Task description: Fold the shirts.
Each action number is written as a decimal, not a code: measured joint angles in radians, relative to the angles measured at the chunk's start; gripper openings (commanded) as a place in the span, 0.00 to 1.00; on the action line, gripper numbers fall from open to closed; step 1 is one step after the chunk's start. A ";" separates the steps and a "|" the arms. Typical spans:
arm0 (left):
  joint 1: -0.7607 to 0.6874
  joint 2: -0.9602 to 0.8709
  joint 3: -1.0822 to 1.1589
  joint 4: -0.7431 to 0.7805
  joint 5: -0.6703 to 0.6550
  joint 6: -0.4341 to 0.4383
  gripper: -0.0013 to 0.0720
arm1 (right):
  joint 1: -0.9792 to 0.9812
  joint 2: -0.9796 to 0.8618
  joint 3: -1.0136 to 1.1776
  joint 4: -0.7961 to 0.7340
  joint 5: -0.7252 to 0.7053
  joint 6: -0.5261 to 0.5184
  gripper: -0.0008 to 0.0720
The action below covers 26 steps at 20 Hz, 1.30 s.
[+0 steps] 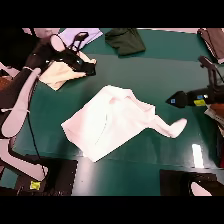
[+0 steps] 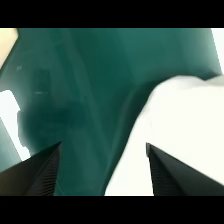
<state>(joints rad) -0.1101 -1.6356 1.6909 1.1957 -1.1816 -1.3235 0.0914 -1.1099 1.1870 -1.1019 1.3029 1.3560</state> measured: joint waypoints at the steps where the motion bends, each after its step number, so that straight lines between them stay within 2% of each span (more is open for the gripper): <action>1: 0.024 0.019 -0.005 -0.001 -0.030 -0.006 0.83 | 0.035 -0.039 0.039 -0.065 0.000 0.027 0.83; 2: 0.051 0.043 -0.021 -0.010 -0.064 -0.011 0.83 | 0.063 -0.075 0.066 -0.103 -0.006 0.034 0.83; 3: 0.071 0.071 -0.045 -0.021 -0.090 -0.015 0.86 | 0.093 -0.117 0.089 -0.119 -0.024 0.032 0.87; 6: 0.108 0.181 -0.192 -0.048 -0.147 -0.024 0.87 | 0.183 -0.250 0.122 -0.147 -0.071 0.000 0.96; 11: 0.120 0.366 -0.490 -0.060 -0.183 -0.037 0.87 | 0.312 -0.447 0.233 -0.177 -0.114 -0.035 0.95; 14: 0.122 0.415 -0.571 -0.057 -0.219 -0.053 0.87 | 0.363 -0.552 0.350 -0.216 -0.085 -0.044 0.93; 15: 0.122 0.424 -0.585 -0.056 -0.230 -0.058 0.87 | 0.371 -0.582 0.386 -0.225 -0.079 -0.044 0.74; 17: 0.122 0.436 -0.604 -0.044 -0.250 -0.068 0.87 | 0.382 -0.642 0.458 -0.238 -0.057 -0.039 0.23; 18: 0.122 0.442 -0.613 -0.041 -0.260 -0.075 0.87 | 0.384 -0.665 0.490 -0.241 -0.043 -0.035 0.10; 19: 0.122 0.446 -0.623 -0.040 -0.272 -0.080 0.87 | 0.383 -0.684 0.520 -0.244 -0.035 -0.034 0.03; 26: 0.122 0.536 -0.825 -0.105 -0.290 -0.133 0.87 | 0.346 -0.726 0.612 -0.258 0.008 -0.033 0.03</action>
<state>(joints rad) 0.0116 -1.0996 0.8658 1.0908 -1.4719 -1.4563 0.4374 -1.8359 1.7985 -1.3598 1.3113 1.3228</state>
